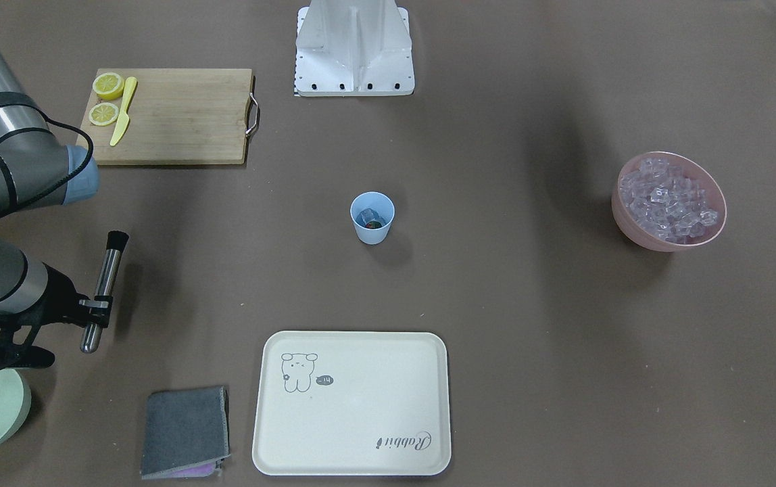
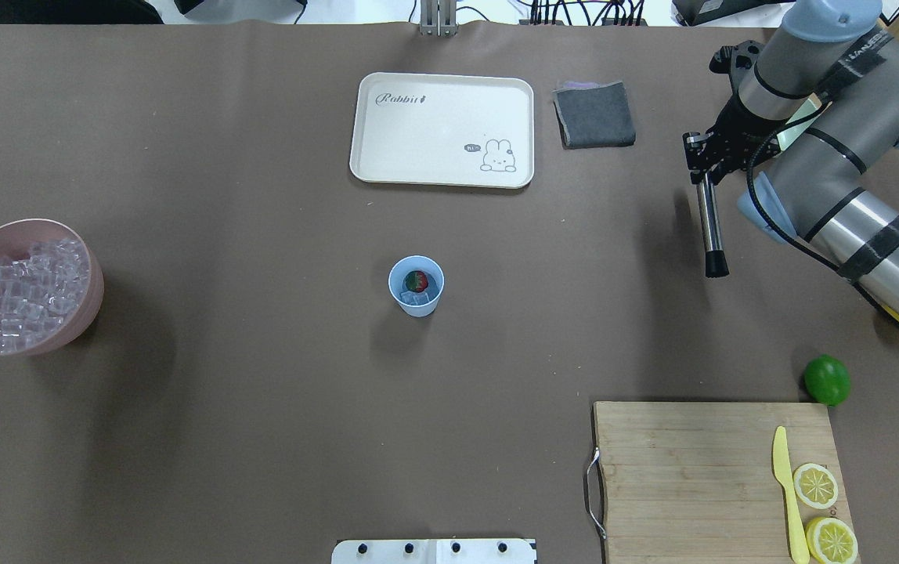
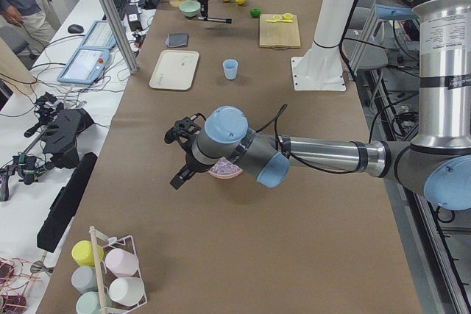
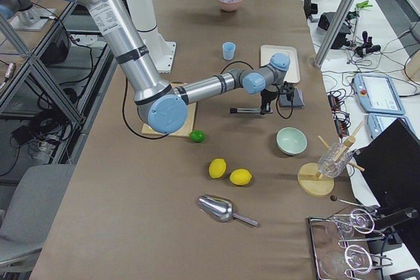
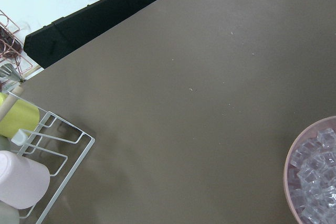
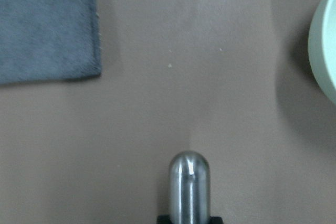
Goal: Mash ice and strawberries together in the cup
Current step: 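Lift the steel muddler upright with the right gripper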
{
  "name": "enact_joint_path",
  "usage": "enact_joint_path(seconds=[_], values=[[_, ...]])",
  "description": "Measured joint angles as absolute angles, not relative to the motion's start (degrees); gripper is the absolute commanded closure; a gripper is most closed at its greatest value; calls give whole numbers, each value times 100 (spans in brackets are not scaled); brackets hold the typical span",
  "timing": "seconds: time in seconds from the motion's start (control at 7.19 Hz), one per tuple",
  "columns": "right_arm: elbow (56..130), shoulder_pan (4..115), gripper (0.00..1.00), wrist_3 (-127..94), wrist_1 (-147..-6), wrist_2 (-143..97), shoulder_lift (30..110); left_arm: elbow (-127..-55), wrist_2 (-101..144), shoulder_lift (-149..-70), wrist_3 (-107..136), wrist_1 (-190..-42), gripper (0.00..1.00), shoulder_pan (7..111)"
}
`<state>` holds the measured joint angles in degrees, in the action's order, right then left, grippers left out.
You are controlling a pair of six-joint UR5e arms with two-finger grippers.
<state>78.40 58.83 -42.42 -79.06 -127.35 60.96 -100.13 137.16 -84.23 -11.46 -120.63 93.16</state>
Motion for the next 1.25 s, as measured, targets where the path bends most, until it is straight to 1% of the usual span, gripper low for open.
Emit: enact_joint_path(seconds=[0.28,0.7,0.83,1.25], values=[[8361,6007,100,-4378,-7473,-12701,6082,-9959,13746,-8407,-1137,-12039,3,9208],[9542,6015,100,-4520,-7243,-12571,6060,-9937,13780,-8365,-1120,-12029,3,9208],[9836,5981,100,-4527,-7075,-12427,6028,-9880,13779,-8365,-1106,-12007,3,9210],[10282,5838,100,-4553,-6189,-11952,5976,-9739,13795,-8351,-871,-11974,3,9217]])
